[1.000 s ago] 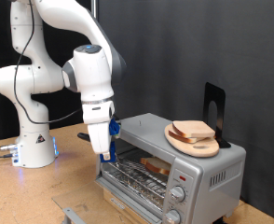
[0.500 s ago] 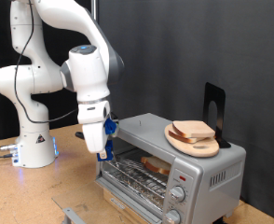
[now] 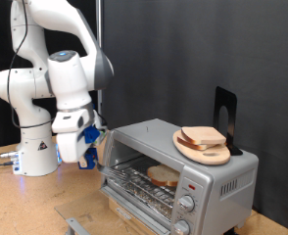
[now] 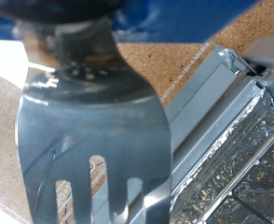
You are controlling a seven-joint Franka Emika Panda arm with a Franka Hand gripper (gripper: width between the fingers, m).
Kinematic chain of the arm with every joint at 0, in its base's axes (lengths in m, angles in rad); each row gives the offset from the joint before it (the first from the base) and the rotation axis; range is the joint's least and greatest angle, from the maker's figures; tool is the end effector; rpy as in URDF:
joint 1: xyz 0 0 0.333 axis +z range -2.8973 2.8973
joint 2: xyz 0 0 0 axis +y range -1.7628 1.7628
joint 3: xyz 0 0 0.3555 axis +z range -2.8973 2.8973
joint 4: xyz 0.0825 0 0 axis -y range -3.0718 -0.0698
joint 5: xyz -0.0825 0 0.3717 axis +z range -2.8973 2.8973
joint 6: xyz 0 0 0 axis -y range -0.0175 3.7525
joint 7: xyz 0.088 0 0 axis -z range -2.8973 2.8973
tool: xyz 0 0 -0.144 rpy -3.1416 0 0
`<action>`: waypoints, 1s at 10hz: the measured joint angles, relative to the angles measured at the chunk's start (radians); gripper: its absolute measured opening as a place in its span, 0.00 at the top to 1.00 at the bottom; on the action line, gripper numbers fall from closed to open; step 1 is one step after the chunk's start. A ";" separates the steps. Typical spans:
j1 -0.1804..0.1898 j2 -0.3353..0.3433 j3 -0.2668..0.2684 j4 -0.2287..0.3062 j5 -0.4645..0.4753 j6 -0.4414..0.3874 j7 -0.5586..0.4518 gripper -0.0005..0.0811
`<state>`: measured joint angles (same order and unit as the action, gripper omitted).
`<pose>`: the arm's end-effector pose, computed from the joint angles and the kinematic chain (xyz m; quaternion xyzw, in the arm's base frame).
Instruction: Make a piece of toast with the oven
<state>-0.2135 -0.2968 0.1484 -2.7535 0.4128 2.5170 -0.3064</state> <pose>0.3707 -0.0219 0.3223 -0.9931 0.0461 -0.0504 0.0956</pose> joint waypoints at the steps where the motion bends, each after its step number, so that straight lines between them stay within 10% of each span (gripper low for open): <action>1: 0.001 0.003 0.003 0.000 -0.001 0.001 0.000 0.52; 10: 0.016 -0.254 -0.123 0.033 0.207 -0.250 -0.191 0.52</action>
<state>-0.1979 -0.5510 0.0259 -2.7209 0.6202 2.2667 -0.4979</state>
